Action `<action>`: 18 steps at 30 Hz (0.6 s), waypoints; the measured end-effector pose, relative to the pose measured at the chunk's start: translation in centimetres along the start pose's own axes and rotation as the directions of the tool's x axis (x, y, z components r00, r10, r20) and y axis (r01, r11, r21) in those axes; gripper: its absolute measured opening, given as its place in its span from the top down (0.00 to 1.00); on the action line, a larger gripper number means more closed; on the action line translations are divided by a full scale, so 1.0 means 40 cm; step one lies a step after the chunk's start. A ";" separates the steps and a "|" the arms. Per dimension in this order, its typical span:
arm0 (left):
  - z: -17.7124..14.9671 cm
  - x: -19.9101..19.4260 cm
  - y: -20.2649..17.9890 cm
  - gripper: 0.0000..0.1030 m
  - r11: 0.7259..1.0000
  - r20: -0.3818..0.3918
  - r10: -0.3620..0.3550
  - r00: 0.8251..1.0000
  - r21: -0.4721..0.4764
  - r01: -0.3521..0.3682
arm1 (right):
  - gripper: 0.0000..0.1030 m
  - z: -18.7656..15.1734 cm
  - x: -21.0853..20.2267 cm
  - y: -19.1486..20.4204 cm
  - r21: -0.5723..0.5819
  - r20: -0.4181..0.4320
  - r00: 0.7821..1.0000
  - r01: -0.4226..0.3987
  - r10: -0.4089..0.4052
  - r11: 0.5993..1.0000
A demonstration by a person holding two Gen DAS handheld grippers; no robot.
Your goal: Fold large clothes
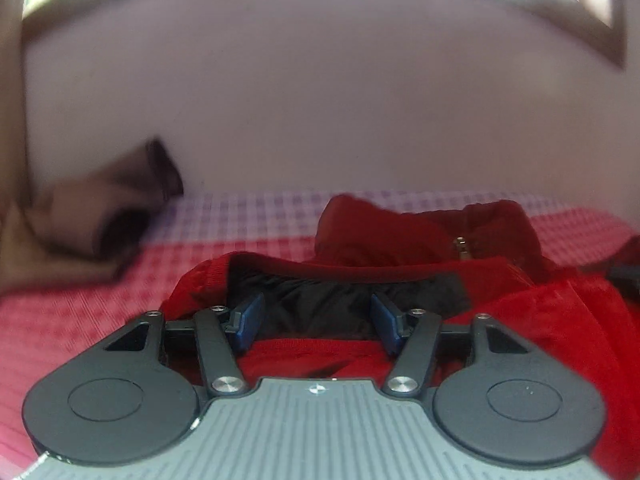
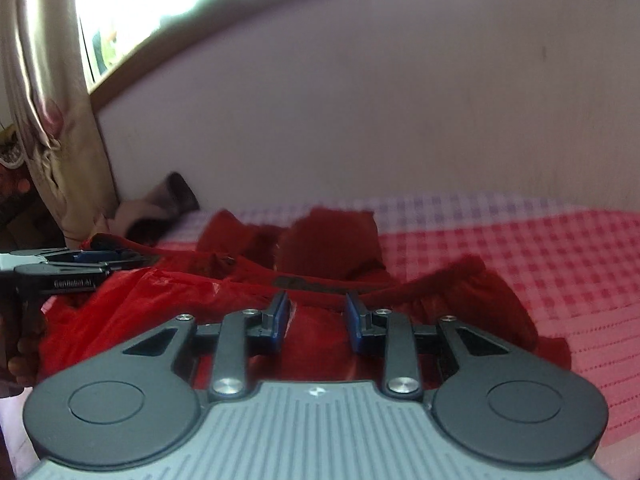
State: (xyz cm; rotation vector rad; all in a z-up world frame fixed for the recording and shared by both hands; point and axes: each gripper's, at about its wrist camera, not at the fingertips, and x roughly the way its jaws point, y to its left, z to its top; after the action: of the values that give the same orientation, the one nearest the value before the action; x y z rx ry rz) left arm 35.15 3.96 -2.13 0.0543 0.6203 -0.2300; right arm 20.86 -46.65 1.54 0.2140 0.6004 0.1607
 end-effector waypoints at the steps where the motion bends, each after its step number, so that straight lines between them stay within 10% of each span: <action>1: -0.006 0.010 0.012 0.40 1.000 -0.007 -0.011 1.000 -0.026 0.011 | 0.72 -0.004 0.012 -0.005 0.006 -0.012 1.000 -0.001 0.001 1.000; 18: -0.049 0.081 0.061 0.38 0.986 -0.017 -0.056 0.998 -0.158 0.053 | 0.80 -0.108 0.110 -0.167 0.390 0.017 0.981 -0.186 0.195 0.902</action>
State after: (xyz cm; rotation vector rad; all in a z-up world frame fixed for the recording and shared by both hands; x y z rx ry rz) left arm 37.16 5.94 -5.65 -0.1126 0.6598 -0.2330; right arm 22.52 -51.50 -5.97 0.6611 0.6299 0.2326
